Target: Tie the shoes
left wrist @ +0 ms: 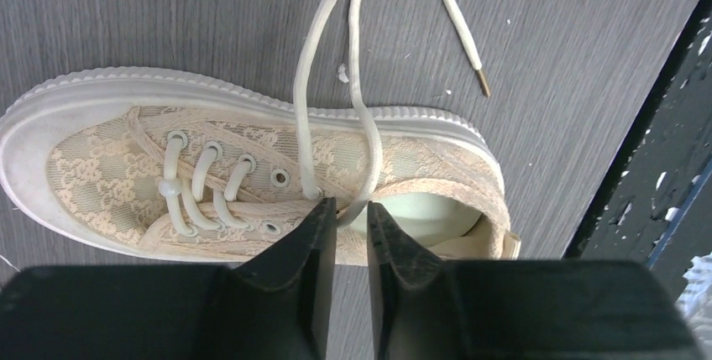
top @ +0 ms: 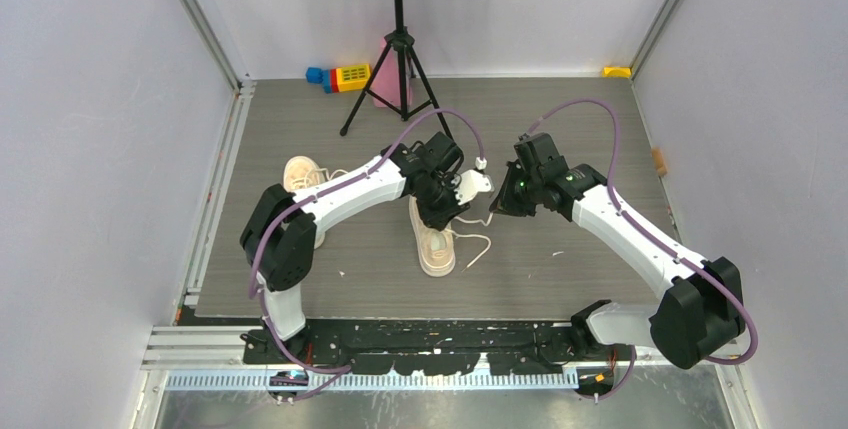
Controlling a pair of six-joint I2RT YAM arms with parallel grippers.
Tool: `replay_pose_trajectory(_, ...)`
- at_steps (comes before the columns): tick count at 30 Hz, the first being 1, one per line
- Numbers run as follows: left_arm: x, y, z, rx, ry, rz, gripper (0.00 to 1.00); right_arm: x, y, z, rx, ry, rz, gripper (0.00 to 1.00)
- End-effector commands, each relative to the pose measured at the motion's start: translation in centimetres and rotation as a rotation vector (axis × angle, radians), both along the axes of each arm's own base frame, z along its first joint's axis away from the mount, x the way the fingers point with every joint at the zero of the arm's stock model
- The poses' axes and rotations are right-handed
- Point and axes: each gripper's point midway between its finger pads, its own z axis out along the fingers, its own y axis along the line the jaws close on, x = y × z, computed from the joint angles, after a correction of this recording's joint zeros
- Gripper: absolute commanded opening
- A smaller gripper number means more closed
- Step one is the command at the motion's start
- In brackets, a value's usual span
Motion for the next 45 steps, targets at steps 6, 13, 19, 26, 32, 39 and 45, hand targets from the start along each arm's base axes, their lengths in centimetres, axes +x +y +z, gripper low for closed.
replay_pose_trajectory(6, 0.9, -0.2, 0.9, -0.024, -0.022, 0.006, 0.04, 0.1, 0.1, 1.0, 0.012, -0.034, 0.016, 0.00)
replay_pose_trajectory(13, 2.1, -0.4, 2.8, -0.161, -0.033, 0.096, 0.00, -0.1, 1.2, 1.3, 0.063, -0.034, 0.058, 0.00)
replay_pose_trajectory(19, 3.6, 0.3, 4.1, -0.277, 0.002, 0.207, 0.00, -0.7, 2.1, 2.1, 0.120, -0.047, 0.105, 0.00)
replay_pose_trajectory(26, 4.1, 0.7, 4.1, -0.355, 0.049, 0.282, 0.00, -2.1, 6.0, 2.8, 0.263, -0.062, 0.238, 0.00)
replay_pose_trajectory(32, 3.4, 0.6, 3.6, -0.369, 0.083, 0.289, 0.14, -0.9, 6.6, 2.7, 0.192, -0.099, 0.226, 0.00)
replay_pose_trajectory(39, 3.3, 0.7, 5.0, -0.433, -0.003, 0.231, 0.58, -0.7, 4.6, 2.6, 0.089, -0.099, 0.174, 0.00)
replay_pose_trajectory(45, 2.2, -0.3, 5.0, -0.436, 0.060, 0.140, 0.61, -0.6, 2.9, 2.7, 0.039, -0.118, 0.115, 0.00)
